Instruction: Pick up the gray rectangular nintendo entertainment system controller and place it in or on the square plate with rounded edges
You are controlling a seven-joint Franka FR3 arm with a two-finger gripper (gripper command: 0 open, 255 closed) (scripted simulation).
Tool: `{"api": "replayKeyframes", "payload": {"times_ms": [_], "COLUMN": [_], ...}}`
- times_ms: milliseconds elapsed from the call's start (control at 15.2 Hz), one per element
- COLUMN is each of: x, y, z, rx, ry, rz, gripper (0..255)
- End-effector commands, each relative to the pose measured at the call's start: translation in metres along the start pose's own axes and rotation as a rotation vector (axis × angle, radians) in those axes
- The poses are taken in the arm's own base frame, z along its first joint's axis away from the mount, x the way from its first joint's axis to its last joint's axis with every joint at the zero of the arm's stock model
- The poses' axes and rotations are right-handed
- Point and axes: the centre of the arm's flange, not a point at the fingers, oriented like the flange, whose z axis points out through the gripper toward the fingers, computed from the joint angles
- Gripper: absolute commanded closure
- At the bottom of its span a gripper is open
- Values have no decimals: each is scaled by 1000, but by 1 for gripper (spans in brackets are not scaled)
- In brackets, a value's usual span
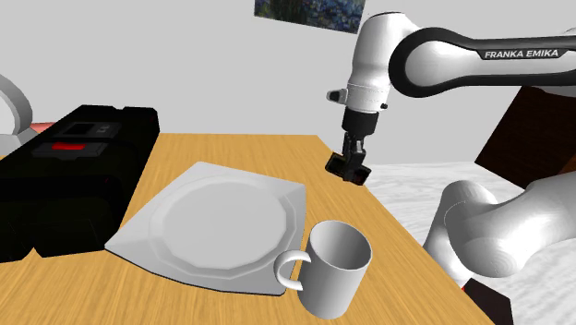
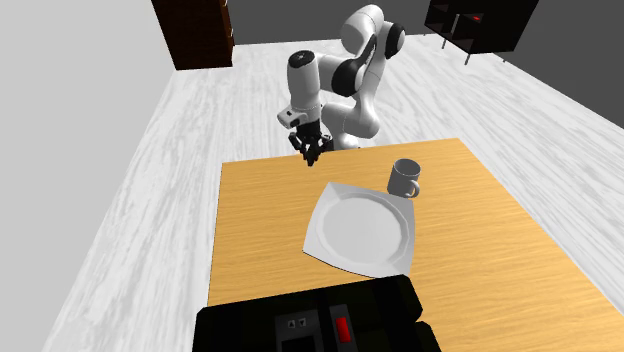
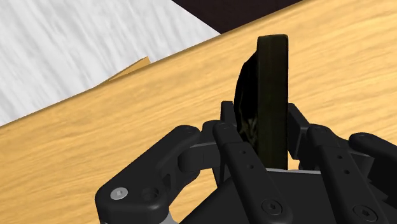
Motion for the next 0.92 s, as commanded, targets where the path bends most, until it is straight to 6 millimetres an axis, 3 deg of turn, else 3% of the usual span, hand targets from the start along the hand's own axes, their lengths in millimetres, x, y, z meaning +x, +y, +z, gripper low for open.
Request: {"api": "replayKeyframes", "payload": {"times_ms": [0, 858], "x": [-1, -4], "y": [0, -4], "z": [-11, -76], "rx": [0, 0], "ry": [0, 0], "rz": [0, 0], "gripper": [255, 255]}}
